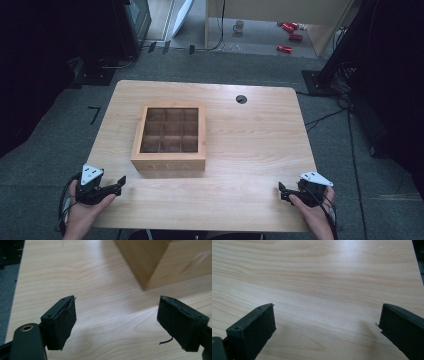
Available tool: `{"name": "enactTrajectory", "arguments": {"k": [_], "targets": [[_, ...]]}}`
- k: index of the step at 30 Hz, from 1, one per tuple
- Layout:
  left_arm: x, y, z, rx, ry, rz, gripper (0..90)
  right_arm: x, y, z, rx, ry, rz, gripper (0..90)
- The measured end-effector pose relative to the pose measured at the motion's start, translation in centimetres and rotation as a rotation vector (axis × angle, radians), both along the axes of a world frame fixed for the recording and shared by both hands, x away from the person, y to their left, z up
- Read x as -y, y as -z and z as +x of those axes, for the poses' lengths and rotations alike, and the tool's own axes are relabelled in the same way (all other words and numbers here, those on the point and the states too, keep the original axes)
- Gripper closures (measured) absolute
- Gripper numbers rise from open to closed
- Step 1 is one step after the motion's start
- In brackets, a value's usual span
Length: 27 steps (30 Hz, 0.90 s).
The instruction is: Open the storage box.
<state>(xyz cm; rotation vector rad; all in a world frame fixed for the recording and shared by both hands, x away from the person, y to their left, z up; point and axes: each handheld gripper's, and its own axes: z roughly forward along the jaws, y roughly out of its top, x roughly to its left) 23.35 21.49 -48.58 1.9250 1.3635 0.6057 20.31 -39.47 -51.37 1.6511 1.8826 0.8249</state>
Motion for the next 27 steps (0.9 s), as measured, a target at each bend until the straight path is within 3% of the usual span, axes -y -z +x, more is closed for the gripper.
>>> {"name": "enactTrajectory", "arguments": {"k": [11, 14, 20, 27], "targets": [[2.0, -1.1, 1.3, 0.020, 0.063, -0.030, 26.1, -2.6, -1.6, 1.0, 0.032, -0.069, 0.011, 0.2], [2.9, -1.4, 1.7, 0.031, 0.101, -0.034, 33.5, -3.5, -2.5, 1.6, 0.044, -0.085, 0.048, 0.2], [3.8, -1.8, 2.2, 0.036, 0.122, -0.063, 48.7, -5.5, -4.1, 2.9, 0.074, -0.114, 0.059, 0.4], [4.1, -1.8, 2.5, 0.031, 0.138, -0.076, 55.7, -8.7, -5.8, 4.5, 0.099, -0.178, 0.048, 0.4]]}}
